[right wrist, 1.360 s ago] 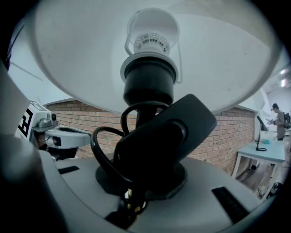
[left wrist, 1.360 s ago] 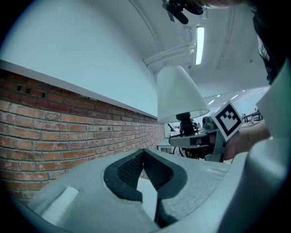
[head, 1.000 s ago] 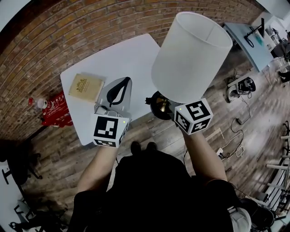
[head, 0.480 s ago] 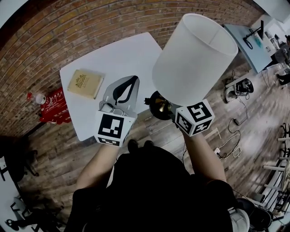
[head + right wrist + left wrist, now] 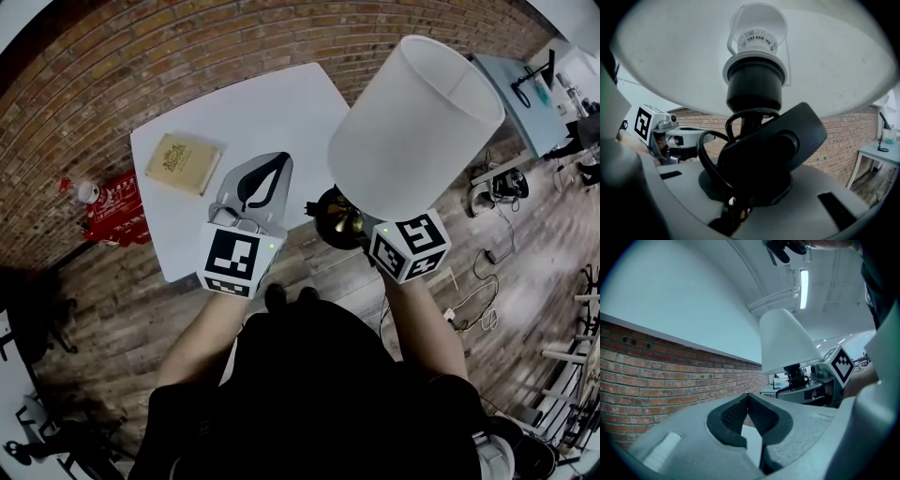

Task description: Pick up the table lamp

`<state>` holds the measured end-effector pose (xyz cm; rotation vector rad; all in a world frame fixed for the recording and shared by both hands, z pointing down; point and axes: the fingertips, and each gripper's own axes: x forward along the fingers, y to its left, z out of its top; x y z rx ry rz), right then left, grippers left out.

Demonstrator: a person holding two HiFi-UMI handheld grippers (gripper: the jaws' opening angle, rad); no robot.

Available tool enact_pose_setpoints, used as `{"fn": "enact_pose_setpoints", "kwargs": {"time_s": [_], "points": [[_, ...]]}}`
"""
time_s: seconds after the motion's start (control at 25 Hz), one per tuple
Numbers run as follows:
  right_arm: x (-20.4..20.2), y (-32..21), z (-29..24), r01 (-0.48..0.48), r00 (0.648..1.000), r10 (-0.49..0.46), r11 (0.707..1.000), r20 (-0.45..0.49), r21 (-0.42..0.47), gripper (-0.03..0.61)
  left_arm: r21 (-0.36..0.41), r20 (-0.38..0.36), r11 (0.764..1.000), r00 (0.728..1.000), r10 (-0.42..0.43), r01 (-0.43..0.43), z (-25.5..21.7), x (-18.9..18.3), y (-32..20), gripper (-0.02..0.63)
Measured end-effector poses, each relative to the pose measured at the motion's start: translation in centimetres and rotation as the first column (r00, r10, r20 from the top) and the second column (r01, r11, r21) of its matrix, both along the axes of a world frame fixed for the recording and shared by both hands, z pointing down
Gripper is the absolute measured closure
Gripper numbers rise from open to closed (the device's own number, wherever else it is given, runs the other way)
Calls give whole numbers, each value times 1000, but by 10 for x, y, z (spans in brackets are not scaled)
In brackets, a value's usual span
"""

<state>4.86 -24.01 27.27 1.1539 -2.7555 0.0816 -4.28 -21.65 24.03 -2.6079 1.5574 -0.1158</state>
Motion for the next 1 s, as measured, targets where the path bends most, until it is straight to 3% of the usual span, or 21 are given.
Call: {"fn": "enact_pose_setpoints", "kwargs": {"time_s": [1.0], "points": [[-8,-3,-1,29,1000,-29,1000,0,6,525,-12,-25,1000,1000,-18,18,1,-7,-6,606]]}}
